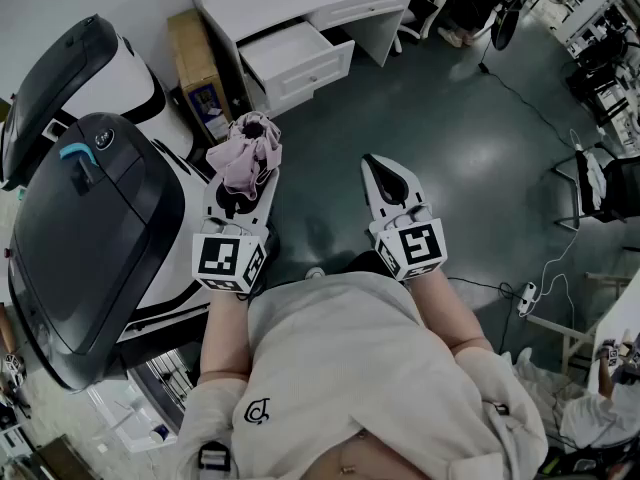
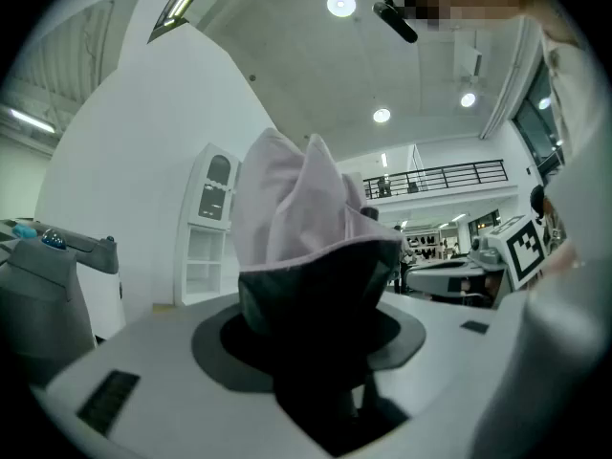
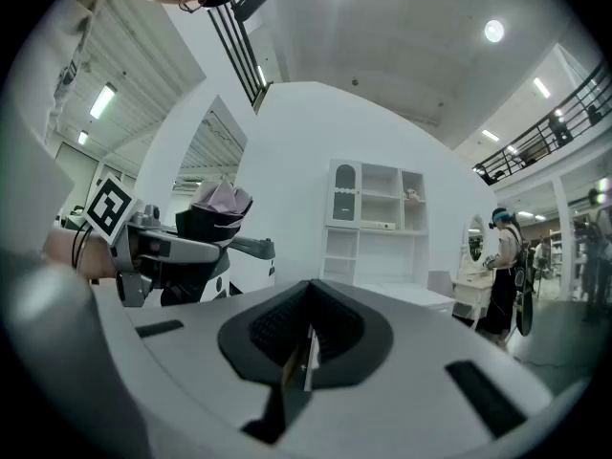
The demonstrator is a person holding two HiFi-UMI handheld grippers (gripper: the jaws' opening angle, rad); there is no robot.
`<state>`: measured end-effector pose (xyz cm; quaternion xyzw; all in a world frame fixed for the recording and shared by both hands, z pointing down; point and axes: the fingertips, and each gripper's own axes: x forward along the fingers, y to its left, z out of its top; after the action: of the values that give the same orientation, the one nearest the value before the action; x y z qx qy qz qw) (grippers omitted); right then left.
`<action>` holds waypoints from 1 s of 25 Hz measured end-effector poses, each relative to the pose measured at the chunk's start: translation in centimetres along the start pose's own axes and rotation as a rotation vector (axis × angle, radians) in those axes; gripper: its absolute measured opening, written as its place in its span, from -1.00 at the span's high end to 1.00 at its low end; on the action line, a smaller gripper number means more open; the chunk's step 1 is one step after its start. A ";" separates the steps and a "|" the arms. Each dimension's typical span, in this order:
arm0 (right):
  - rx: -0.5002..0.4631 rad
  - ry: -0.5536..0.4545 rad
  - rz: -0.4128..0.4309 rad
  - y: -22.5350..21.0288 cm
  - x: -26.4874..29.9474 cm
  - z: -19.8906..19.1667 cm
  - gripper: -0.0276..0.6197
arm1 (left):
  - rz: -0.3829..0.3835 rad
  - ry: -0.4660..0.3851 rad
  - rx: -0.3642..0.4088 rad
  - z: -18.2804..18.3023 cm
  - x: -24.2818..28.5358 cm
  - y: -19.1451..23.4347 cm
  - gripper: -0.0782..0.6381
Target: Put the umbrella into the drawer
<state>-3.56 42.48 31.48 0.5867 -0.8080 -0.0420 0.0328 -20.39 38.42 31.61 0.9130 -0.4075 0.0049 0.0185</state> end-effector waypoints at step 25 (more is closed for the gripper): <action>0.103 0.027 0.106 -1.7 5.9 -2.5 0.90 | 0.094 0.018 -0.043 -1.7 2.8 3.5 0.14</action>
<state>-3.58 36.26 33.78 0.5446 -0.8385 0.0095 0.0158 -21.13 34.12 33.53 0.8921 -0.4498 0.0053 0.0416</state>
